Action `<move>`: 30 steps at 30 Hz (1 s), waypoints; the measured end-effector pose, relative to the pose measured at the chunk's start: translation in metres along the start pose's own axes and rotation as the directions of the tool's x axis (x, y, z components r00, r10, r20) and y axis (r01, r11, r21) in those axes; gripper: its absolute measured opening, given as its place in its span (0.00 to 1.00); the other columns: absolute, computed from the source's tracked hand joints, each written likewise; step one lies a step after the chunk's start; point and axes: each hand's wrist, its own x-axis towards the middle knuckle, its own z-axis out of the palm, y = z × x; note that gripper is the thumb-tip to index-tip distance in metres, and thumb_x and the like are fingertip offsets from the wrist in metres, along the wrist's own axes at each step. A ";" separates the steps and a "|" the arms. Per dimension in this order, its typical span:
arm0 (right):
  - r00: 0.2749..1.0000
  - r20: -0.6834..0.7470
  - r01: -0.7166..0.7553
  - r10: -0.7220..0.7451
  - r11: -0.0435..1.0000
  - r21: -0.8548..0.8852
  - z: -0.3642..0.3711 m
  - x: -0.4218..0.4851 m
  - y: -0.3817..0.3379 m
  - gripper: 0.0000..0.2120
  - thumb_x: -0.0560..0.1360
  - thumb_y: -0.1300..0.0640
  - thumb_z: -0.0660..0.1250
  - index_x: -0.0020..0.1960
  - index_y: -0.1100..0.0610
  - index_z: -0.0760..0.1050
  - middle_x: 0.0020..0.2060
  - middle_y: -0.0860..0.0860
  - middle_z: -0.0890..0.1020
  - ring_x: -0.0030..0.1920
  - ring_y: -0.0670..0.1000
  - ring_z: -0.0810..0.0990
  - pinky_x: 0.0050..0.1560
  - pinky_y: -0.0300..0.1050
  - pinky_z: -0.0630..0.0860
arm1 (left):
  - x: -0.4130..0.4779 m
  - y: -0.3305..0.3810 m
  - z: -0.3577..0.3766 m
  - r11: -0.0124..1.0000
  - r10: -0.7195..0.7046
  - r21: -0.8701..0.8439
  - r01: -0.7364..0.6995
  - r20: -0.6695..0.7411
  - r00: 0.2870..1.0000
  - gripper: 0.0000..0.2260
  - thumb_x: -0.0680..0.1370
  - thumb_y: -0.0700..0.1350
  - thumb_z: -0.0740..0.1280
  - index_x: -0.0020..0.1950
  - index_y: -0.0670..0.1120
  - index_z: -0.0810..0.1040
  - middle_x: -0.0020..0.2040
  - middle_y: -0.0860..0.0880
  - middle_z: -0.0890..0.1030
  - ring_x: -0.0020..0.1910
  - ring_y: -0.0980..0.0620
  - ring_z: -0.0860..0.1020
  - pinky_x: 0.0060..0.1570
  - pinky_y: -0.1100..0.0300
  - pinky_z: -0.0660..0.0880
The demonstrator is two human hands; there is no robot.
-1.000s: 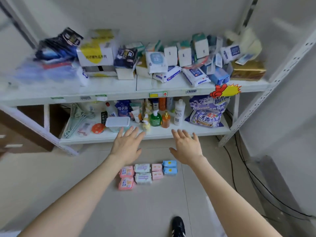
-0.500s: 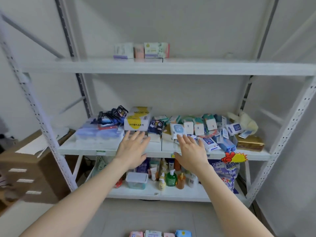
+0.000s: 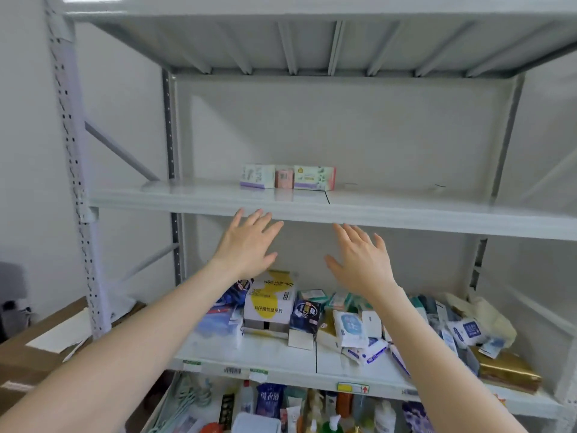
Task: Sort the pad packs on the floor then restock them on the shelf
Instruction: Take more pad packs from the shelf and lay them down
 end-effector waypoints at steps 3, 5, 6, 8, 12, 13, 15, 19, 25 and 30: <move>0.999 -0.044 0.019 -0.019 1.000 0.008 -0.002 0.038 -0.002 0.32 0.79 0.43 0.57 0.77 0.52 0.51 0.76 0.51 0.60 0.76 0.52 0.56 0.73 0.58 0.53 | 0.031 -0.023 -0.001 1.000 -0.025 -0.001 0.025 -0.051 0.998 0.30 0.79 0.61 0.55 0.78 0.51 0.52 0.79 0.47 0.55 0.78 0.47 0.51 0.75 0.43 0.45; 0.997 -0.070 0.029 -0.028 1.000 0.001 -0.001 0.064 -0.004 0.31 0.79 0.42 0.57 0.77 0.52 0.52 0.76 0.51 0.61 0.76 0.52 0.57 0.73 0.58 0.54 | 0.052 -0.038 -0.001 1.000 -0.023 0.002 0.023 -0.078 0.997 0.30 0.79 0.60 0.55 0.78 0.51 0.53 0.79 0.47 0.56 0.78 0.47 0.52 0.75 0.43 0.46; 0.996 -0.080 0.031 -0.031 1.000 0.001 0.001 0.076 -0.005 0.31 0.79 0.42 0.57 0.77 0.52 0.52 0.76 0.51 0.62 0.76 0.52 0.58 0.73 0.58 0.54 | 0.062 -0.046 -0.001 1.000 -0.019 0.004 0.020 -0.092 0.996 0.30 0.79 0.60 0.55 0.78 0.51 0.53 0.79 0.47 0.56 0.78 0.47 0.52 0.75 0.43 0.46; 0.995 -0.091 0.030 -0.028 1.000 0.011 0.006 0.102 -0.008 0.31 0.79 0.42 0.56 0.77 0.52 0.52 0.76 0.51 0.61 0.76 0.52 0.58 0.73 0.58 0.55 | 0.083 -0.064 0.002 1.000 -0.011 0.014 0.013 -0.123 0.992 0.29 0.79 0.59 0.56 0.78 0.51 0.54 0.78 0.47 0.57 0.78 0.47 0.52 0.74 0.44 0.46; 0.994 -0.112 0.012 -0.009 1.000 0.027 0.021 0.154 -0.011 0.31 0.79 0.41 0.56 0.77 0.51 0.53 0.76 0.50 0.62 0.76 0.52 0.59 0.73 0.57 0.56 | 0.123 -0.107 0.020 0.999 -0.008 0.046 0.015 -0.150 0.989 0.29 0.79 0.59 0.57 0.78 0.51 0.55 0.78 0.48 0.59 0.78 0.49 0.53 0.75 0.45 0.47; 0.992 -0.123 0.005 -0.002 1.000 0.023 0.026 0.166 -0.012 0.31 0.79 0.40 0.56 0.77 0.51 0.53 0.76 0.50 0.62 0.75 0.52 0.60 0.73 0.56 0.57 | 0.134 -0.118 0.026 0.999 -0.007 0.049 0.015 -0.148 0.989 0.29 0.79 0.59 0.56 0.78 0.51 0.55 0.78 0.48 0.58 0.78 0.49 0.53 0.75 0.45 0.47; 0.991 -0.137 -0.010 0.012 1.000 0.014 0.034 0.190 -0.014 0.31 0.78 0.40 0.57 0.77 0.51 0.54 0.75 0.50 0.64 0.74 0.53 0.63 0.72 0.55 0.58 | 0.154 -0.140 0.039 0.999 0.000 0.044 0.006 -0.131 0.991 0.29 0.79 0.59 0.56 0.78 0.52 0.55 0.78 0.48 0.58 0.78 0.49 0.53 0.75 0.45 0.47; 0.986 -0.161 -0.031 0.035 0.999 0.027 0.048 0.230 -0.011 0.30 0.77 0.42 0.60 0.75 0.51 0.57 0.72 0.49 0.68 0.71 0.54 0.66 0.69 0.55 0.62 | 0.195 -0.172 0.064 0.999 0.019 0.048 -0.014 -0.114 0.993 0.30 0.79 0.61 0.56 0.78 0.52 0.54 0.78 0.48 0.58 0.78 0.48 0.53 0.75 0.45 0.47; 0.993 -0.114 0.003 -0.004 1.000 -0.001 0.066 0.282 0.004 0.30 0.77 0.43 0.61 0.76 0.51 0.57 0.72 0.49 0.69 0.71 0.54 0.65 0.70 0.57 0.61 | 0.235 -0.191 0.095 1.000 0.004 0.000 -0.004 -0.113 0.994 0.31 0.78 0.61 0.59 0.78 0.52 0.54 0.78 0.49 0.58 0.78 0.49 0.53 0.76 0.46 0.47; 0.997 -0.071 0.014 -0.018 0.999 -0.048 0.080 0.328 0.024 0.32 0.77 0.41 0.60 0.77 0.50 0.55 0.74 0.50 0.65 0.74 0.53 0.62 0.72 0.58 0.58 | 0.273 -0.202 0.117 0.999 0.007 -0.034 -0.010 -0.080 0.997 0.32 0.78 0.60 0.60 0.78 0.53 0.54 0.78 0.48 0.57 0.78 0.49 0.53 0.76 0.45 0.47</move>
